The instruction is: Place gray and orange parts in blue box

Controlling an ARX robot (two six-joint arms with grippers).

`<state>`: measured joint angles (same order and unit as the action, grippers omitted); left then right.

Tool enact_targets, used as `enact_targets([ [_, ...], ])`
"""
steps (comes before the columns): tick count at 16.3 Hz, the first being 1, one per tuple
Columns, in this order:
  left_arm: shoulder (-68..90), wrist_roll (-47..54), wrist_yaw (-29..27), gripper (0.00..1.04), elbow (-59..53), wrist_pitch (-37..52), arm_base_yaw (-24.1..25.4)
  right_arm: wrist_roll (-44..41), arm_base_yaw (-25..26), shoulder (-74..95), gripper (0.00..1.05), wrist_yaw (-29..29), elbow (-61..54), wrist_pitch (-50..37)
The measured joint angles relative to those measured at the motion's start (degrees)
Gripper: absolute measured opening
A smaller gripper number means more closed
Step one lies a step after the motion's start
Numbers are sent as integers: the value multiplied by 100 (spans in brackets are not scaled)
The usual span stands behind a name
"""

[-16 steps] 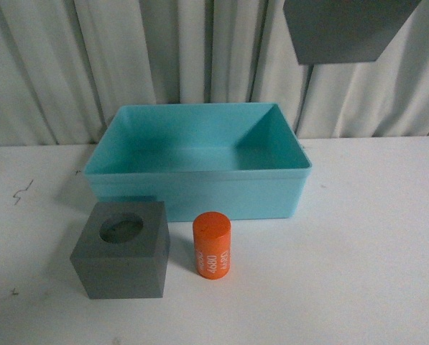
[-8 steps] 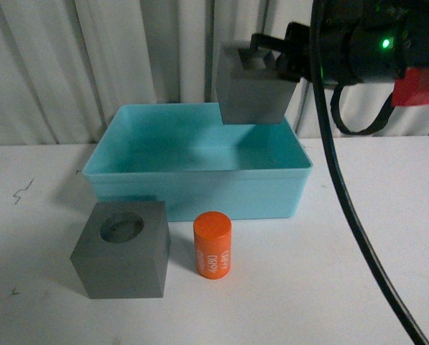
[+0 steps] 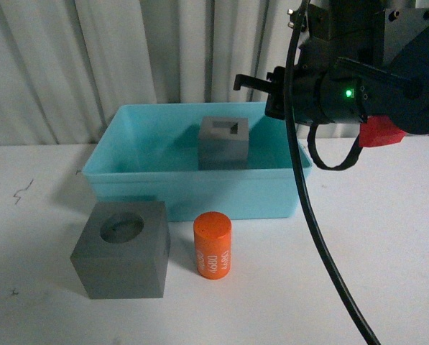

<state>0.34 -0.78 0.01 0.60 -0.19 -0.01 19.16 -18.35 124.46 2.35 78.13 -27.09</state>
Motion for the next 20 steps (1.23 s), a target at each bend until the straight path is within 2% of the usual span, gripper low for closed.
enact_targets([
  [5,0,-2,0,98,0,0,0,225,46,-922,58,-258,-699,-610],
  [7,0,-2,-2,98,0,0,0,221,247,-1897,80,-378,-1488,-625],
  [8,0,-2,-2,98,0,0,0,308,455,-2625,94,-525,-2162,-389],
  [9,0,-2,0,98,0,-2,0,490,608,-3187,100,-800,-2728,-81],
  [10,0,-2,-2,98,0,-2,0,636,723,-3842,97,-1121,-3447,236],
  [11,0,-2,2,98,0,-2,0,699,717,-4000,98,-1154,-3615,262],
  [13,0,-2,-2,98,0,0,-4,647,708,-3950,96,-1178,-3648,-166],
  [14,0,-2,-2,98,0,0,-2,-57,730,-3936,84,-1239,-4107,-1499],
  [15,0,-2,-9,98,0,-2,-2,-990,846,-4242,67,-1134,-4874,-2363],
  [17,0,-2,-2,98,0,0,-2,-1530,1064,-4688,49,-1078,-5396,-2649],
  [20,0,-2,-2,98,0,-2,-4,-1777,1178,-5226,24,-894,-5984,-2688],
])
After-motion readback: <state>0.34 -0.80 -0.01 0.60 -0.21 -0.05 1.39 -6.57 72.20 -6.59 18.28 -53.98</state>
